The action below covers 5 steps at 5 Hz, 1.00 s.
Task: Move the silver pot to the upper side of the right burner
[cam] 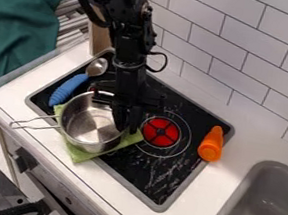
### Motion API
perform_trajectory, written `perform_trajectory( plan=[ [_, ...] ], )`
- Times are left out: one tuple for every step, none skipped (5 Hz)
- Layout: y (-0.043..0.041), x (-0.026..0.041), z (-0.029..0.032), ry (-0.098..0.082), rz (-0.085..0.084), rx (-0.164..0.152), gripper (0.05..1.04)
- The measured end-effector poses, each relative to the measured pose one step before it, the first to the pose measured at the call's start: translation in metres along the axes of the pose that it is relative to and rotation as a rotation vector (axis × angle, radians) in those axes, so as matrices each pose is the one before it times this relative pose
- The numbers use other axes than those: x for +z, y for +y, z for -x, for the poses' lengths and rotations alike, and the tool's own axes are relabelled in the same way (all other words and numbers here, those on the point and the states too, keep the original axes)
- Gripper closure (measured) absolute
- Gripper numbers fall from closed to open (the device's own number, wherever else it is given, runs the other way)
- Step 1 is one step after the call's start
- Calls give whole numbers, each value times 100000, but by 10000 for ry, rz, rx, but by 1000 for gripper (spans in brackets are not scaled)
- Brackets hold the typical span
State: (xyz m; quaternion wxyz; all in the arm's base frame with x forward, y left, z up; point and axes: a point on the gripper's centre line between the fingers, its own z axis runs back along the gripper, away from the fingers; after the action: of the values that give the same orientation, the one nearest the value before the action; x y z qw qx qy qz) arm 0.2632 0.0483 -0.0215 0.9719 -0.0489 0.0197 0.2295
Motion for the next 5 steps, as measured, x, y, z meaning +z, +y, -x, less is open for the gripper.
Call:
perform_trajectory(
  plan=[
    [8,17,-114,-66,-62,8,1020],
    [-172,355,296,-275,-72,20,1022],
    [-156,1096,66,-451,-68,-40,1026],
    [-473,744,175,-279,-142,-164,1029],
    [-642,1178,-197,-457,-91,-157,1029]
  ],
)
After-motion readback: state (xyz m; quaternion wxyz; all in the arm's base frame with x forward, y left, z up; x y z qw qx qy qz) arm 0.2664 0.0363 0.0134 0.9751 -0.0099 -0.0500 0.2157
